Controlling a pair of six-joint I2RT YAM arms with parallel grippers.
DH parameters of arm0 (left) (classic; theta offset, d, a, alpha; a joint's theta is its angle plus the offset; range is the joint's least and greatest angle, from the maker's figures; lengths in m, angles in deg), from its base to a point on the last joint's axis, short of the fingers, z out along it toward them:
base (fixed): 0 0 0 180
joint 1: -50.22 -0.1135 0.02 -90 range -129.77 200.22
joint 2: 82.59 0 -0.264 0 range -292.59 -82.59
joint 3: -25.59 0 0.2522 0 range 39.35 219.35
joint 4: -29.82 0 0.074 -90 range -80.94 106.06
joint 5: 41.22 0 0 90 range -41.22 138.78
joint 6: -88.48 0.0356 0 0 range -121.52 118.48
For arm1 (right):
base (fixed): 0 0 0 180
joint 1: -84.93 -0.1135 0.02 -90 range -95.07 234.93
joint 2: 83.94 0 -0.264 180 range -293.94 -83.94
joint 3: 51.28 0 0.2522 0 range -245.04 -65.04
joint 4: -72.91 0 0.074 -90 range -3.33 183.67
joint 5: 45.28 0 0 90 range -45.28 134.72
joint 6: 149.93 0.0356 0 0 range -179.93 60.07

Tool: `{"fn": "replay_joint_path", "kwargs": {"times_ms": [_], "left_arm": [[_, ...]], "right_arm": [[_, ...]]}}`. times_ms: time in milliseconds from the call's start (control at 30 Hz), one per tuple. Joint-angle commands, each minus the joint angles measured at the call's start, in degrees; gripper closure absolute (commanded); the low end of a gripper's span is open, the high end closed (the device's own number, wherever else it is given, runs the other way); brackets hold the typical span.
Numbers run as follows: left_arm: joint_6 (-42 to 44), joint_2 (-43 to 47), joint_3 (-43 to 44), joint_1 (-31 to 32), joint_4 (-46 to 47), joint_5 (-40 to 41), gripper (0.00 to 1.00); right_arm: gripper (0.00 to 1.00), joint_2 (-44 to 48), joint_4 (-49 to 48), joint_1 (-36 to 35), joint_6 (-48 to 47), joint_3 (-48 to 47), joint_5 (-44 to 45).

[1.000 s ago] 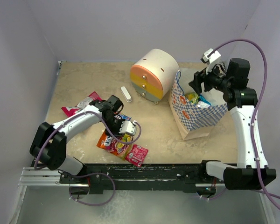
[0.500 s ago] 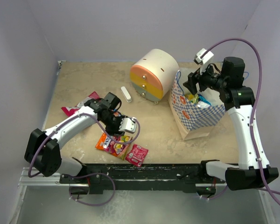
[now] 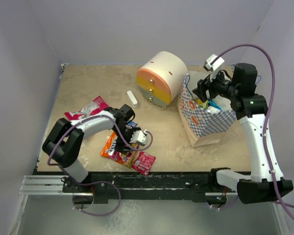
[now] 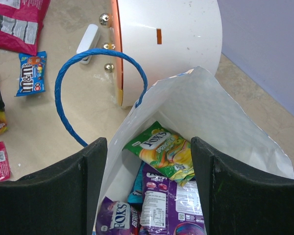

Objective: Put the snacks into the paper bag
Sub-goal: Pick up the snack from the center of the board.

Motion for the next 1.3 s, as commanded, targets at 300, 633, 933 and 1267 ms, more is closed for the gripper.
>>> {"fn": "replay_joint_path", "kwargs": {"times_ms": [300,633,933,1267], "left_arm": [[-3.6,-3.4,3.7,1.6,-0.5,-3.7,0.67],[-5.0,1.2,4.8,1.6,-4.2,-2.7,1.0],[-8.9,8.4,14.2,1.1,-6.9,-3.3,1.0],[-22.4,13.8,29.2,-6.1,0.0,-4.4,1.0]], "right_arm": [[0.29,1.8,-2.5,-0.4,-0.8,1.5,0.4],[0.29,0.9,-2.6,-0.4,-0.6,1.3,0.0],[0.29,-1.8,-1.2,-1.3,-1.5,-4.9,-4.1],[0.31,-4.3,-10.4,-9.0,7.1,-12.1,-14.8]]}}
